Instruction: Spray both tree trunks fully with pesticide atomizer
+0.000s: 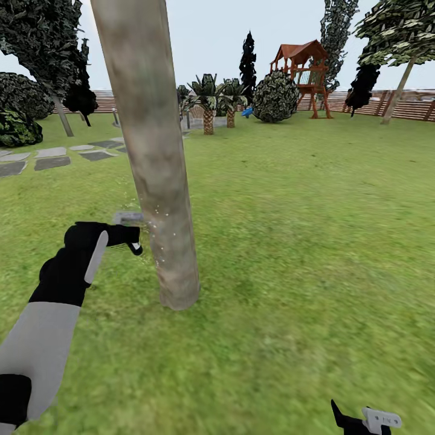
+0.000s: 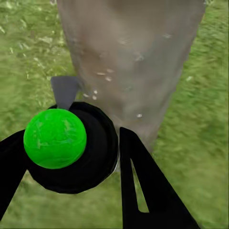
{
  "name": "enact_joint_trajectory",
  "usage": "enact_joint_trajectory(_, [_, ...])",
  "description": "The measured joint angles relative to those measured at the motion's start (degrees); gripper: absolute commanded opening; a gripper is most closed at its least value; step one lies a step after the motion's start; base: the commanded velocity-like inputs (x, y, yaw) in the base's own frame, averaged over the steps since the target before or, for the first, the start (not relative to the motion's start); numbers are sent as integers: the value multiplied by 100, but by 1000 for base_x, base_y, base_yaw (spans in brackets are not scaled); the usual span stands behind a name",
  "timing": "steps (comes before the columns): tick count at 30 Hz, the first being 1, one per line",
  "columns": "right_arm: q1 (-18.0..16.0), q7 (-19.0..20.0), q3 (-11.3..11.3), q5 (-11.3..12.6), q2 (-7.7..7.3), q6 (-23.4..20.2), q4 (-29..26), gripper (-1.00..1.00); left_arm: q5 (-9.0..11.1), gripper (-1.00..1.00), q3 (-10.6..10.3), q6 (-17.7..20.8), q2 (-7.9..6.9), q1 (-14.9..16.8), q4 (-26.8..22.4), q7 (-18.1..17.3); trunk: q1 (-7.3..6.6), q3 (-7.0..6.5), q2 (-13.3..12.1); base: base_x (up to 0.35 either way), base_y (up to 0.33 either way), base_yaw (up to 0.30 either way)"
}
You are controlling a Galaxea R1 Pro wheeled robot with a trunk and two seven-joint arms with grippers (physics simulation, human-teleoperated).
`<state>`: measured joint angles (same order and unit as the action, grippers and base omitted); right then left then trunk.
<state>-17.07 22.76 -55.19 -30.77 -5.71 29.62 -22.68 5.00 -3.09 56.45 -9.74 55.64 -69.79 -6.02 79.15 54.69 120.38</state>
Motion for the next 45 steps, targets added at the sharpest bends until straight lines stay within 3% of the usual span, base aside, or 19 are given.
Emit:
enact_joint_trajectory(2, [-2,0,0,0,0,0,0,100,89,-100,-24,9,7,8,-3,-4,0,0,0,0,0,0])
enact_joint_trajectory(3, [-4,0,0,0,0,0,0,100,118,-100,-49,47,79,11,-6,-5,0,0,0,0,0,0])
enact_joint_trajectory(4, [-6,0,0,-1,0,0,0,100,89,-100,-66,89,332,41,-10,-4,0,0,0,0,0,0])
enact_joint_trajectory(5, [-5,0,0,0,0,0,0,100,206,-100,-71,114,563,107,-19,-7,0,0,0,0,0,0])
enact_joint_trajectory(6, [-4,0,0,0,0,0,0,100,96,-100,-69,117,621,137,-58,-5,0,0,0,0,0,0])
enact_joint_trajectory(10, [-1,0,0,-2,0,0,0,100,64,-100,-69,143,664,179,-132,-4,0,0,0,0,0,0])
enact_joint_trajectory(14, [-2,0,0,0,0,0,0,100,18,-100,-39,154,548,253,-132,-3,0,0,0,0,0,0])
enact_joint_trajectory(17, [-2,0,0,0,0,0,-1,100,-23,-100,-6,154,104,292,-105,-2,0,0,0,0,0,0])
enact_joint_trajectory(20, [-1,0,0,-2,0,0,0,100,39,-100,-9,152,-21,294,-97,-4,0,0,0,0,0,0])
enact_joint_trajectory(24, [-1,0,0,0,0,0,0,100,19,-100,-59,93,32,202,-77,7,0,0,0,0,0,0])
enact_joint_trajectory(29, [-2,0,0,-6,0,0,0,100,18,-100,-43,-12,25,-315,-26,-4,0,1,0,0,0,0])
enact_joint_trajectory(32, [-5,0,0,-2,0,0,0,100,-3,-100,-42,-394,15,-710,7,4,0,1,0,0,0,0])
enact_joint_trajectory(36, [-2,0,0,0,0,-1,-4,100,-32,-100,-42,-848,7,-871,612,53,1,1,0,0,0,0])
enact_joint_trajectory(43, [-1,0,0,1,0,0,-1,100,-33,-100,-42,-1795,39,-1188,971,122,0,0,0,0,0,0])
enact_joint_trajectory(45, [-6,0,0,1,0,0,0,100,-21,-100,-32,-2131,101,-1287,1454,126,1,1,-1,3,0,0])
